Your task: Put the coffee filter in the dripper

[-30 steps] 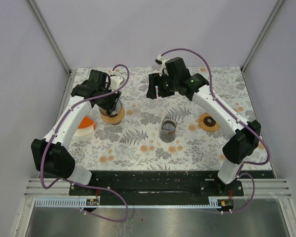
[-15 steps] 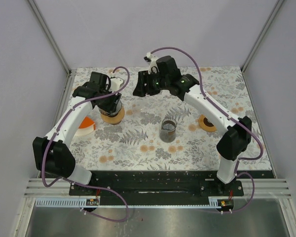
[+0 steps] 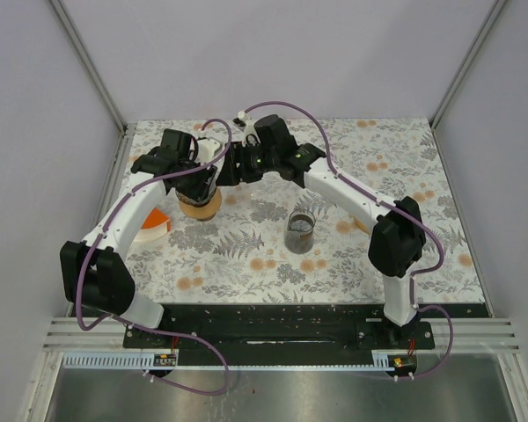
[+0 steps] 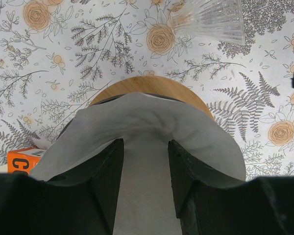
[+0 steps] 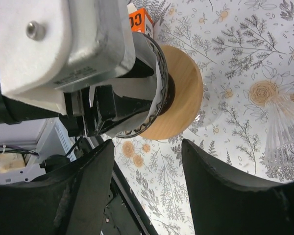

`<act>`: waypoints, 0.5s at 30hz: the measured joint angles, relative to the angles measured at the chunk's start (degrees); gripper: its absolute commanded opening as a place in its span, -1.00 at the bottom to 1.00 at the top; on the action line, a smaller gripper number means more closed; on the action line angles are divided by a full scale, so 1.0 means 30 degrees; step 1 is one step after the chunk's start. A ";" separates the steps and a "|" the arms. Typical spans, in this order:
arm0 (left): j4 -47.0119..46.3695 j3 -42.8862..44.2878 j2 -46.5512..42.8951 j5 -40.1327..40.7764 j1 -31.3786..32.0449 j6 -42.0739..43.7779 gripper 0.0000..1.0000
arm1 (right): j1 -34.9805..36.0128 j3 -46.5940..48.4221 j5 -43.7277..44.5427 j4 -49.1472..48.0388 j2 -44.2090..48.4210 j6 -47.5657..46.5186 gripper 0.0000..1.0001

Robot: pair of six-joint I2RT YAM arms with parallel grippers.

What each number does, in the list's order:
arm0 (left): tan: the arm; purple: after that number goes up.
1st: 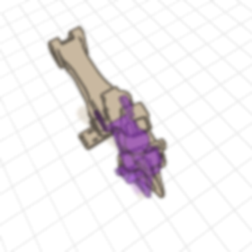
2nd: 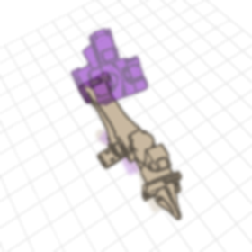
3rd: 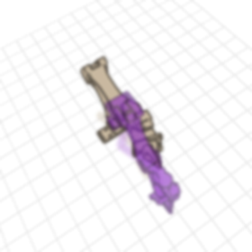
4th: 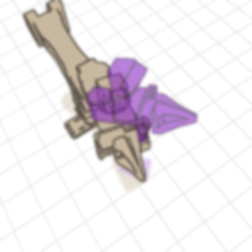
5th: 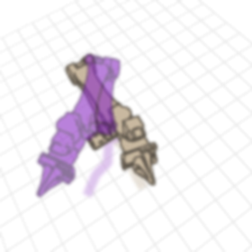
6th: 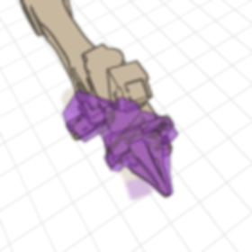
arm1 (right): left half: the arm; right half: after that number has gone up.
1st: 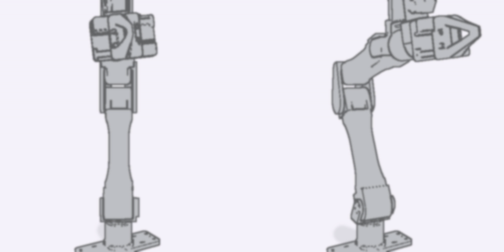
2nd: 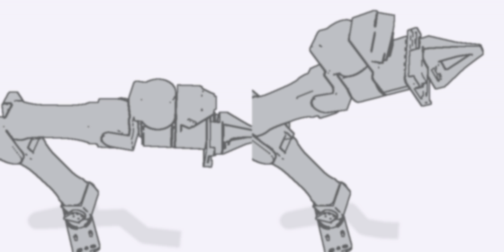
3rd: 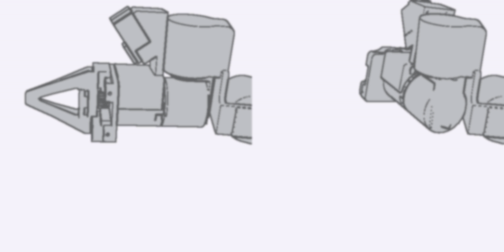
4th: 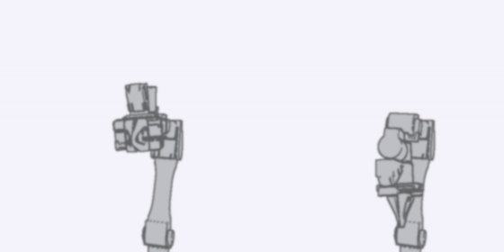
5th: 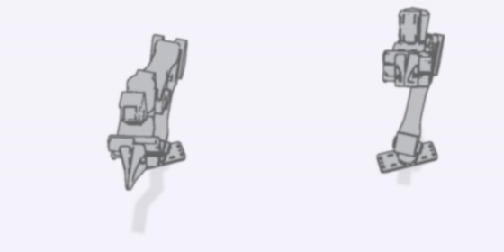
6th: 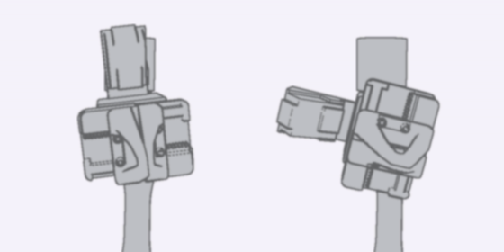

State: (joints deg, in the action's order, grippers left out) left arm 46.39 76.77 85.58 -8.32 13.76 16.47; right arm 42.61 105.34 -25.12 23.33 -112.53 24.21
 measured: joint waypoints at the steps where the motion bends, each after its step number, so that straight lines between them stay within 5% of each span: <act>1: 0.0000 0.0000 0.0000 -0.0022 0.0000 0.0000 -0.08 | 0.0000 0.0000 -0.0007 -0.0219 -0.0036 0.0117 0.26; 15: -0.0044 -0.0015 0.0000 -0.0189 -0.0124 0.0000 -0.07 | 0.0007 0.0000 0.0051 -0.1916 -0.1734 0.2120 -0.05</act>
State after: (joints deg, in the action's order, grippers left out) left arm 46.26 76.73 85.58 -8.88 13.39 16.47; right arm 42.63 105.34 -24.97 17.58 -117.73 30.57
